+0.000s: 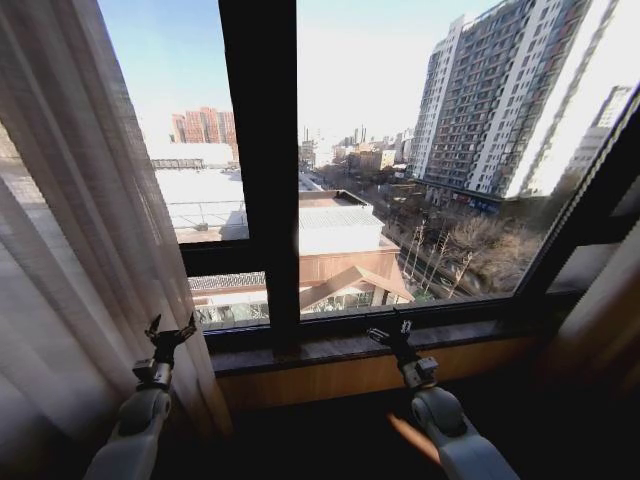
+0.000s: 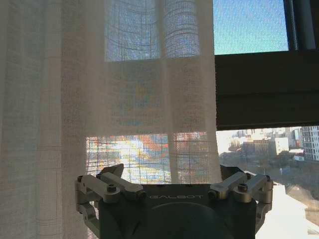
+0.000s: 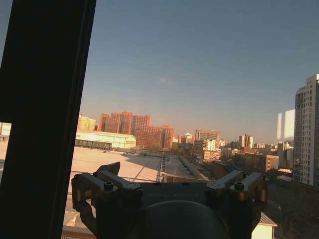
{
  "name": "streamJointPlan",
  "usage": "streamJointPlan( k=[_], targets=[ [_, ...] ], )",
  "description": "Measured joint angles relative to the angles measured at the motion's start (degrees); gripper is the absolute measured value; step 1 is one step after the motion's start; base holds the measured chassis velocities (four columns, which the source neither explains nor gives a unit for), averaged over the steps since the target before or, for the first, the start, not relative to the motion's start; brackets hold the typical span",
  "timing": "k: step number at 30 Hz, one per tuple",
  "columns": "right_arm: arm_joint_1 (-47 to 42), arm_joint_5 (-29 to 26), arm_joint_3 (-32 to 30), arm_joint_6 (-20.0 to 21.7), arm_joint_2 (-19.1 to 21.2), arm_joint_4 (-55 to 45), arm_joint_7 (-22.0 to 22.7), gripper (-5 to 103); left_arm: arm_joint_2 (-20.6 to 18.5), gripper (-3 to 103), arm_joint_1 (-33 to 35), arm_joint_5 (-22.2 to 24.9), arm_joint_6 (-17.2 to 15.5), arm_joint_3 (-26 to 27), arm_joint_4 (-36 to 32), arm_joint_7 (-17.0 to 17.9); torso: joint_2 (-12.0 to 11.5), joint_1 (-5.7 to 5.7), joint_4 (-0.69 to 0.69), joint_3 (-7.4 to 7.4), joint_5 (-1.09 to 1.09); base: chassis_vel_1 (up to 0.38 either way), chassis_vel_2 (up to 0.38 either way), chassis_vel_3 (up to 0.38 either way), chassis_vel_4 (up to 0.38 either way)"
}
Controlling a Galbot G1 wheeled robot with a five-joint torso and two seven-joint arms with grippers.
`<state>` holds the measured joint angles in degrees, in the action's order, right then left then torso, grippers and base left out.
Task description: Open the curtains by pulling them apart, changing their state from closed to fully open.
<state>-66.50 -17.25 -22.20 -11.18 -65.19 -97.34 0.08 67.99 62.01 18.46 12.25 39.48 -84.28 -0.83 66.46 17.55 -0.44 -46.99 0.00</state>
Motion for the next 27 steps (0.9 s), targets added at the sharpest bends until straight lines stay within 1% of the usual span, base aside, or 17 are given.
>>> streamJointPlan(
  k=[6, 7, 9, 12, 13, 15, 16, 17, 20, 21, 22, 23, 26, 27],
  targets=[
    [0.0, 0.0, 0.0, 0.0, 0.0, 0.0, 0.0, 100, -0.2, 100, -3.3, 1.1, 0.0, -2.0, 2.7, 0.0, 0.0, 0.01, -0.01, 0.0, -0.01, -0.037, 0.041, 0.033, -0.046],
    [0.0, 0.0, 0.0, 0.0, 0.0, 0.0, 0.0, 100, -0.2, 103, -3.8, 1.3, 0.0, -2.2, 3.1, 0.0, 0.0, -0.01, -0.01, 0.01, -0.01, 0.0, 0.0, 0.0, 0.0],
    [0.0, 0.0, 0.0, 0.0, 0.0, 0.0, 0.0, 100, -0.2, 103, -4.0, 1.3, 0.0, -2.2, 3.2, -0.1, 0.0, -0.03, -0.01, 0.02, -0.01, 0.0, 0.0, 0.0, 0.0],
    [0.0, 0.0, 0.0, 0.0, 0.0, 0.0, 0.0, 100, 0.0, 94, -4.0, 1.3, 0.2, -1.8, 3.2, -1.2, 0.0, -0.05, -0.01, 0.02, 0.01, 0.0, 0.0, 0.0, 0.0],
    [0.0, 0.0, 0.0, 0.0, 0.0, 0.0, 0.0, 100, 0.1, 89, -3.8, 1.3, 0.4, -1.5, 3.2, -1.3, 0.0, -0.05, -0.02, 0.02, 0.01, 0.0, 0.0, 0.0, 0.0],
    [0.0, 0.0, 0.0, 0.0, 0.0, 0.0, 0.0, 100, 0.2, 89, -3.5, 1.3, 0.5, -1.3, 3.2, -1.3, 0.0, -0.05, -0.01, 0.02, 0.01, 0.0, 0.0, 0.0, 0.0],
    [0.0, 0.0, 0.0, 0.0, 0.0, 0.0, 0.0, 100, 0.3, 78, -3.1, 1.3, 0.7, -1.0, 3.2, -1.3, 0.0, -0.04, -0.01, 0.02, 0.0, 0.0, 0.0, 0.0, 0.0],
    [0.0, 0.0, 0.0, 0.0, 0.0, 0.0, 0.0, 100, 0.3, 78, -2.8, 1.3, 0.9, -0.8, 3.2, -1.3, 0.0, -0.04, 0.0, 0.02, 0.0, 0.0, 0.0, 0.0, 0.0],
    [0.0, 0.0, 0.0, 0.0, 0.0, 0.0, 0.0, 100, 0.5, 61, -2.1, 1.3, 1.3, -0.4, 3.3, -0.9, 0.0, -0.03, 0.0, 0.02, -0.01, 0.0, 0.0, 0.0, 0.0],
    [0.0, 0.0, 0.0, 0.0, 0.0, 0.0, 0.0, 100, 0.5, 61, -2.1, 1.3, 1.3, -0.4, 3.3, -0.9, 0.0, -0.03, 0.0, 0.02, -0.01, 0.0, 0.0, 0.0, 0.0],
    [0.0, 0.0, 0.0, 0.0, 0.0, 0.0, 0.0, 100, 0.5, 56, -1.9, 1.3, 1.4, -0.3, 3.3, -0.9, 0.0, -0.04, 0.0, 0.02, -0.01, 0.0, 0.0, 0.0, 0.0],
    [0.0, 0.0, 0.0, 0.0, 0.0, 0.0, 0.0, 100, 0.5, 56, -1.8, 1.3, 1.5, -0.1, 3.3, -0.8, 0.0, -0.03, 0.0, 0.02, -0.01, 0.0, 0.0, 0.0, 0.0],
    [0.0, 0.0, 0.0, 0.0, 0.0, 0.0, 0.0, 100, 0.5, 40, -1.6, 1.5, 1.6, 0.2, 3.2, -0.8, 0.0, -0.04, 0.0, 0.02, 0.01, 0.0, 0.0, 0.0, 0.0],
    [0.0, 0.0, 0.0, 0.0, 0.0, 0.0, 0.0, 100, 0.5, 40, -1.6, 1.5, 1.6, 0.2, 3.2, -0.8, 0.0, -0.04, 0.0, 0.02, 0.01, 0.0, 0.0, 0.0, 0.0]
  ],
)
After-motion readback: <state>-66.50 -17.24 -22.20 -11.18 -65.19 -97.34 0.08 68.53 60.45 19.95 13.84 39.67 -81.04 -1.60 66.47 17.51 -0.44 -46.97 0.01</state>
